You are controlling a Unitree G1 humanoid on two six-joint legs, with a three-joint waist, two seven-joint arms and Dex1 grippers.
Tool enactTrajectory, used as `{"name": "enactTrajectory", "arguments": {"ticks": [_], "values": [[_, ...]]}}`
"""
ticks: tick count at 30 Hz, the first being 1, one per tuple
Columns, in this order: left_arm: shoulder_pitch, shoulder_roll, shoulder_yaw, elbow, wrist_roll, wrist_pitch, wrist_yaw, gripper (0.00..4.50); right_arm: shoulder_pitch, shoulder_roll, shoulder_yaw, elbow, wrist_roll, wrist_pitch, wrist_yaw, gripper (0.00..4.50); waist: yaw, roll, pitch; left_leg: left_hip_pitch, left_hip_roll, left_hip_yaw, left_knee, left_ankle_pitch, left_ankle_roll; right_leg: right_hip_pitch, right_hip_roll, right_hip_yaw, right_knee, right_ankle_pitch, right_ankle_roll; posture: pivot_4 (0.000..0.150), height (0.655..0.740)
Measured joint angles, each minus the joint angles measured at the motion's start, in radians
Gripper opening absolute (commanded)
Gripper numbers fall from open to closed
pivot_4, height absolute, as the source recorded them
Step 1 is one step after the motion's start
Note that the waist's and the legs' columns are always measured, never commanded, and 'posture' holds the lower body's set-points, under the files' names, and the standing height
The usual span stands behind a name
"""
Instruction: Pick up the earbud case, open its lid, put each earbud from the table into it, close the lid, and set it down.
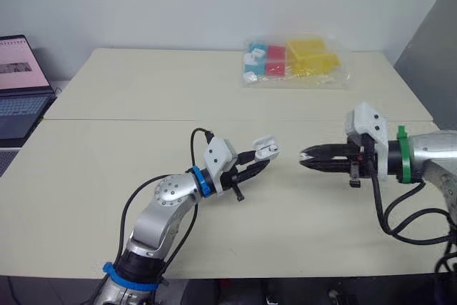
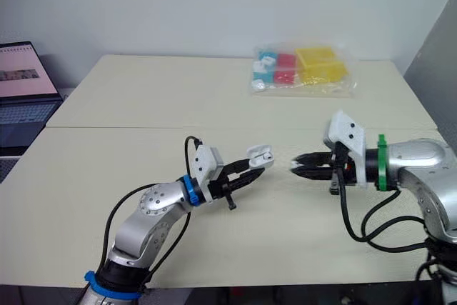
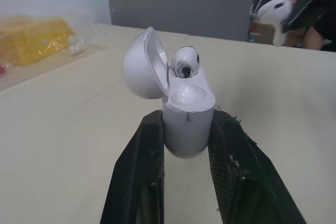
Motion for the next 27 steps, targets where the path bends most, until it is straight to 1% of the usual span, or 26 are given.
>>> {"name": "enactTrajectory", "arguments": {"ticks": [2,5,8,13,18,22,27], "values": [[-0.02,-0.003,0.003,0.01,-0.001,0.0,-0.002,0.78,0.007,0.106,-0.014,-0.007,0.022,-0.024,-0.091,0.44,0.0,0.0,0.0,-0.001,-0.001,0.001,0.0,0.0,0.0,-0.001,-0.001,0.001,0.0,0.0,0.0,0.15,0.74],[-0.047,-0.005,0.004,0.037,-0.002,0.001,-0.006,0.78,0.02,0.177,-0.012,-0.031,0.04,-0.048,-0.188,0.44,0.0,0.0,0.0,-0.002,-0.001,0.001,0.0,0.0,0.0,-0.001,-0.001,0.001,-0.001,0.001,0.001,0.15,0.74],[-0.074,-0.006,0.006,0.045,-0.009,0.005,-0.007,0.78,0.064,0.272,0.051,-0.073,0.045,-0.082,-0.277,0.44,-0.001,0.0,0.0,-0.002,0.0,0.001,0.0,0.0,0.0,-0.002,0.0,0.001,-0.001,0.0,0.001,0.15,0.74],[-0.093,-0.005,0.015,0.047,-0.037,0.022,-0.007,0.78,0.093,0.325,0.156,-0.064,-0.036,-0.242,-0.344,0.44,-0.001,0.0,0.0,-0.001,0.0,0.001,0.0,0.0,0.0,-0.001,0.0,0.001,0.0,0.001,0.001,0.15,0.74],[-0.095,-0.001,0.017,0.048,-0.041,0.028,-0.017,0.78,0.132,0.351,0.245,0.014,-0.135,-0.415,-0.369,0.44,-0.001,0.0,0.0,-0.001,0.0,0.001,0.0,0.0,0.0,-0.001,0.0,0.001,0.0,0.001,0.001,0.15,0.74],[-0.103,0.002,0.025,0.052,-0.041,0.03,-0.025,0.78,0.142,0.371,0.268,0.09,-0.198,-0.517,-0.383,0.44,-0.001,0.0,0.0,-0.001,0.0,0.001,0.0,0.0,0.0,-0.001,0.0,0.001,0.0,0.001,0.001,0.15,0.74],[-0.104,0.002,0.029,0.055,-0.042,0.034,-0.027,0.78,0.158,0.376,0.271,0.144,-0.227,-0.598,-0.391,0.44,-0.001,0.0,0.0,-0.001,0.0,0.001,0.0,0.0,0.0,-0.001,0.0,0.001,-0.001,0.001,0.001,0.15,0.74]]}}
